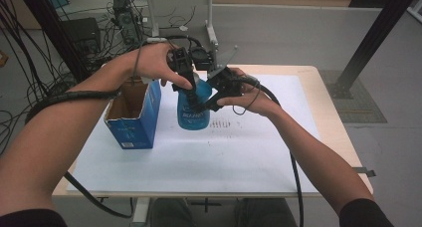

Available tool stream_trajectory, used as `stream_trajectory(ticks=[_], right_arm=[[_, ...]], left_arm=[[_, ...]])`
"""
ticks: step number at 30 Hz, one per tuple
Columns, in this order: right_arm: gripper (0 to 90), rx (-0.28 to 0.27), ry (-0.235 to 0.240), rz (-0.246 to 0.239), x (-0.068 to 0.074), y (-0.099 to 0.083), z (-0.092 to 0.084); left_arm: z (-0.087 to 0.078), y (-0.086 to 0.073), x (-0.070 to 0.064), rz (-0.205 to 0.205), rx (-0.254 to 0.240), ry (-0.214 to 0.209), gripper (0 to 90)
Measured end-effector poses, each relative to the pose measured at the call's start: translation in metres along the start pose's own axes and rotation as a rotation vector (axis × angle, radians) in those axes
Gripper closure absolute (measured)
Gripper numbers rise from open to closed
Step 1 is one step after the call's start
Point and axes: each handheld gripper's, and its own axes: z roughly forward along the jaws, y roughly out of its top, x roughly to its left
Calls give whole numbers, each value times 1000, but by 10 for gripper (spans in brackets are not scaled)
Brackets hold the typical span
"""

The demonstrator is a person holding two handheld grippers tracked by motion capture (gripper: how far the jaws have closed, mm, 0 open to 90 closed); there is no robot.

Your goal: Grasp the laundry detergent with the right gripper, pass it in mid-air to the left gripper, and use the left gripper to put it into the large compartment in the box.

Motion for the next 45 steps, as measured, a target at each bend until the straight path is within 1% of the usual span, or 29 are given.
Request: stream_trajectory(ticks=[8, 10, 12, 16, 18, 19, 21, 22, 24, 25, 26, 28, 29, 30, 32, 33, 34, 36, 38, 39, 40, 41, 42, 45], right_arm=[[374, -9, -5, 4, 0, 0, 1], [368, -14, -3, 13, -1, -1, 1], [359, -11, 1, 23, -1, -2, 1], [347, -13, -2, 24, -1, -2, 2], [336, -16, -3, 26, -1, -3, 1], [332, -4, -3, 45, 0, -3, 1], [311, 2, -4, 47, 1, -3, 0], [300, 3, -7, 43, 1, -2, 0], [267, 0, -14, 39, 1, -3, 0], [240, 4, -20, 48, 1, -3, -1], [213, 7, -26, 56, 0, -3, -2], [146, 13, -28, 65, -1, -5, -3], [123, 22, -34, 78, -1, -5, -4], [112, 30, -32, 87, -2, -6, -4], [90, 48, -46, 102, -1, -7, -6], [88, 52, -47, 110, -2, -8, -8], [81, 54, -48, 119, -2, -8, -9], [59, 69, -68, 134, -2, -10, -13], [57, 114, -99, 122, -2, -11, -19], [57, 130, -108, 122, -1, -12, -22], [56, 140, -115, 127, -1, -13, -25], [56, 152, -116, 130, -1, -13, -28], [56, 168, -113, 132, -2, -15, -33], [56, 174, -130, 169, -2, -20, -46]], left_arm=[[-1, 0, 0, -2, 0, -1, 365], [1, -1, -2, -30, -23, 10, 365], [0, 0, -1, -20, -14, 11, 365], [0, 0, -1, -27, -18, 5, 365], [-2, 0, 0, -13, -10, 4, 365], [-2, 1, 0, -6, -5, 6, 365], [-5, 1, 3, 18, 13, 4, 365], [-9, 2, 7, 76, 57, -2, 365], [-11, 2, 8, 80, 59, 2, 365], [-11, 2, 9, 83, 61, 4, 365], [-12, 1, 9, 71, 57, 5, 365], [-13, 1, 10, 67, 56, 8, 365], [-14, 1, 11, 62, 56, 9, 365], [-14, 0, 11, 57, 57, 10, 365], [-15, 0, 14, 47, 60, 9, 365], [-15, -1, 14, 33, 59, 10, 365], [-16, -1, 15, 33, 66, 12, 364], [-18, -2, 16, 18, 60, 16, 365], [-20, -4, 18, 2, 57, 15, 365], [-21, -4, 20, -6, 57, 13, 365], [-23, -5, 21, -7, 58, 17, 365], [-24, -6, 21, -24, 45, 27, 365], [-25, -6, 22, -30, 42, 39, 365], [-29, -7, 24, -48, 43, 73, 366]])
